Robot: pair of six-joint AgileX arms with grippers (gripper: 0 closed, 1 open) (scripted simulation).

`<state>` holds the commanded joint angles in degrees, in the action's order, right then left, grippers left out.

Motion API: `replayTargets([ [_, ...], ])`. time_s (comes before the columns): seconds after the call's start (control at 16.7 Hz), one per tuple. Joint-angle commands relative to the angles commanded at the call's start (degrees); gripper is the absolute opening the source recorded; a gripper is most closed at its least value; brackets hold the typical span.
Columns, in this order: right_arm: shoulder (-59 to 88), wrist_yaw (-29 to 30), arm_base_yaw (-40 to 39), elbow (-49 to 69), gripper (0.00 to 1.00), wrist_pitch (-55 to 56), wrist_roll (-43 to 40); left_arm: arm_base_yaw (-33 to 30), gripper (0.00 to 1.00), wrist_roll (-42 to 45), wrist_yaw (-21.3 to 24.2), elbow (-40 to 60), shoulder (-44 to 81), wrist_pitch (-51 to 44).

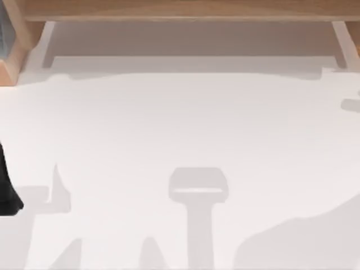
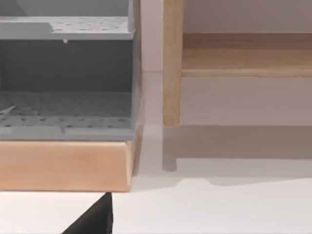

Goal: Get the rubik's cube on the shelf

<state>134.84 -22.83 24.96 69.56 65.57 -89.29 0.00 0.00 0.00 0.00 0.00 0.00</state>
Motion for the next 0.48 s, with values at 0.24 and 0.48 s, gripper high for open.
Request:
replayTargets([
  [0.24,0.0,0.0,0.0,0.0,0.25,0.0,0.0,0.0,1.00,0.0,0.0,0.0,0.0,0.0],
  [0.48,0.0,0.0,0.0,0.0,0.00,0.0,0.0,0.0,1.00,0.0,0.0,0.0,0.0,0.0],
])
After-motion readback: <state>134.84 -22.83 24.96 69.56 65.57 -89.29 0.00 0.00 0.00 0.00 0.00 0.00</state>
